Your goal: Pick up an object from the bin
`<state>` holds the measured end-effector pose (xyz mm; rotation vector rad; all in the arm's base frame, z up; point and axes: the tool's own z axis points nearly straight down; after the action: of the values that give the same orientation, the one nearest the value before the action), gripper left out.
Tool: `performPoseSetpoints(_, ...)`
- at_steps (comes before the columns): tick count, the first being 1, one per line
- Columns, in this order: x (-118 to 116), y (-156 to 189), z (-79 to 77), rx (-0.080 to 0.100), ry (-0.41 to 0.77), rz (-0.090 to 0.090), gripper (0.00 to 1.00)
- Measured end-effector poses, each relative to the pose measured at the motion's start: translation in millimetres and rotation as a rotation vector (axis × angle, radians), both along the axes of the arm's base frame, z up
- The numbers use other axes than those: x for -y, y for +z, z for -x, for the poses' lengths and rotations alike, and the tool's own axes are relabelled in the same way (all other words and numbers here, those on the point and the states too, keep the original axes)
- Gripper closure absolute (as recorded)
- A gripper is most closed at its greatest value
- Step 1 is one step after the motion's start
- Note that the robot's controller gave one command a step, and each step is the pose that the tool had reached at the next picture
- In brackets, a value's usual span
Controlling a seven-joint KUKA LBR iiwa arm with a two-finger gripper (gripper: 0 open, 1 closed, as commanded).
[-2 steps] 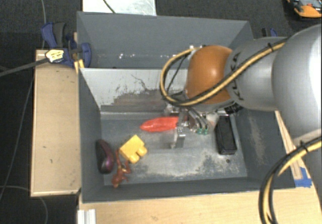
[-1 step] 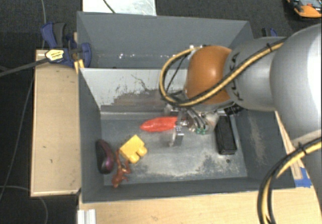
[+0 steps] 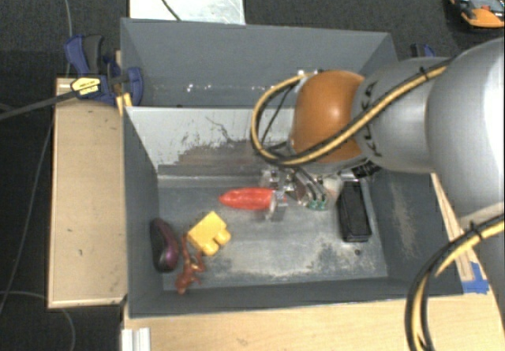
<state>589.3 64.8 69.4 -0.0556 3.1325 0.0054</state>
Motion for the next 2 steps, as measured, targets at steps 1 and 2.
performPoseSetpoints(1, 0.0, 0.2, 0.1, 0.0, -0.001, 0.0, 1.0)
performPoseSetpoints(2, 0.0, 6.3, -0.1, 0.003, -0.002, -0.001, 1.0)
